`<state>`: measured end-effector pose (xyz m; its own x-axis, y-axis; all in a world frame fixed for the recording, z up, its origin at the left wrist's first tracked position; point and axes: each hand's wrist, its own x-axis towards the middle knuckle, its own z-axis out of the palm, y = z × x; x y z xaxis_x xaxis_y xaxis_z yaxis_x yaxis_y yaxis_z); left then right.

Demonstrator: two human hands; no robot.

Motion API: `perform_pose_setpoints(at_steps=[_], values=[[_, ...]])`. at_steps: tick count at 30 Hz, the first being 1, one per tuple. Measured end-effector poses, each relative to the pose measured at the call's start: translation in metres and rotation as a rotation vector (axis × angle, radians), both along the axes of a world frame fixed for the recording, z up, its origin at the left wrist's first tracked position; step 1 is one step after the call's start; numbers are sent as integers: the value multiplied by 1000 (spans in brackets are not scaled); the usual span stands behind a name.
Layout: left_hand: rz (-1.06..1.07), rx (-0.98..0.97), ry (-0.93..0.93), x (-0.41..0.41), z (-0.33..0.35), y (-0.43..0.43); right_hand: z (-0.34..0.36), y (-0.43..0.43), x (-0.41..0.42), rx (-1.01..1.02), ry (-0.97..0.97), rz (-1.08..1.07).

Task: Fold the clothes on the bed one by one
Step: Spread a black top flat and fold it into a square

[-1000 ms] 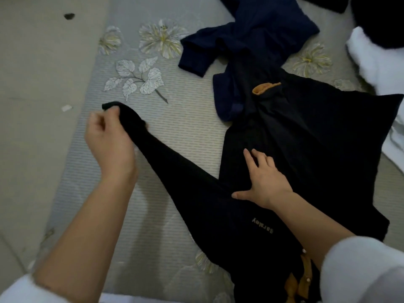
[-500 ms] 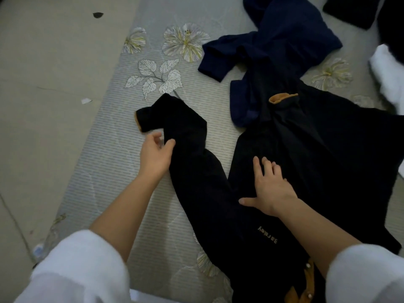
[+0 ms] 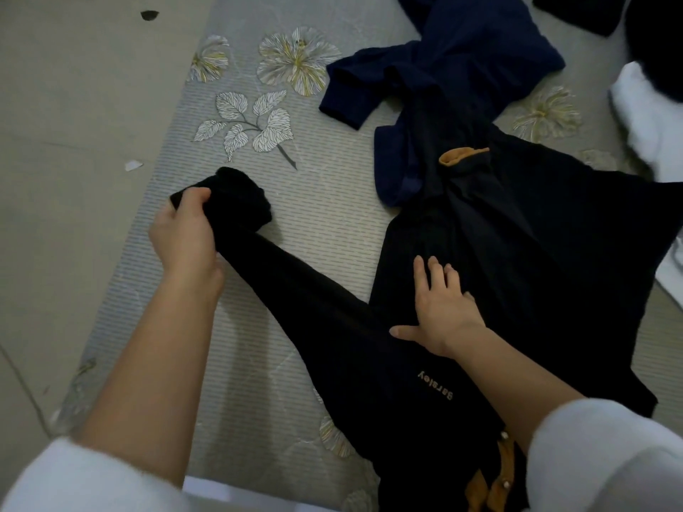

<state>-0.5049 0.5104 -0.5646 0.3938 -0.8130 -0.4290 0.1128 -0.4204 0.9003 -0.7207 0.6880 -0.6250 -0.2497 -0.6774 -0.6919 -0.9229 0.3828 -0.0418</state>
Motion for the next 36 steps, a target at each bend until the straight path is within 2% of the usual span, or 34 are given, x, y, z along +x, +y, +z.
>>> perform_pose_setpoints(at_steps=[2, 5, 7, 10, 12, 14, 15, 18, 22, 26, 31, 33, 36], values=[[-52, -218, -141, -15, 14, 20, 0, 8, -2, -80, -61, -50], [-259, -454, -343, -56, 32, 52, 1, 28, -14, -396, -264, -279], [-509, -547, -474, -85, 35, 75, 4, 47, -28, -628, -321, -490], [-1047, -696, -663, -133, 26, 119, 9, 74, -58, -751, -341, -846], [-1448, -641, -718, -155, 11, 155, 8, 91, -79, -754, -416, -1098], [-1757, -411, -818, -161, -10, 185, 6, 103, -99, -683, -448, -1265], [-1830, -310, -875, -159, -21, 195, 5, 107, -107, -642, -460, -1319], [-1776, -243, -1014, -140, -43, 207, 0, 110, -124, -576, -524, -1421], [-1606, -237, -1198, -106, -48, 210, -2, 96, -131, -563, -639, -1409], [-1473, -249, -1341, -83, -53, 211, -6, 68, -128, -563, -412, -1325], [-1468, -171, -1500, -84, -59, 212, 2, 35, -152, -383, -251, -1068], [-1483, -172, -1499, -86, -58, 211, 13, 28, -169, -476, -384, -1151], [-1458, -208, -1439, -87, -50, 209, 32, 31, -194, -773, -698, -1321]])
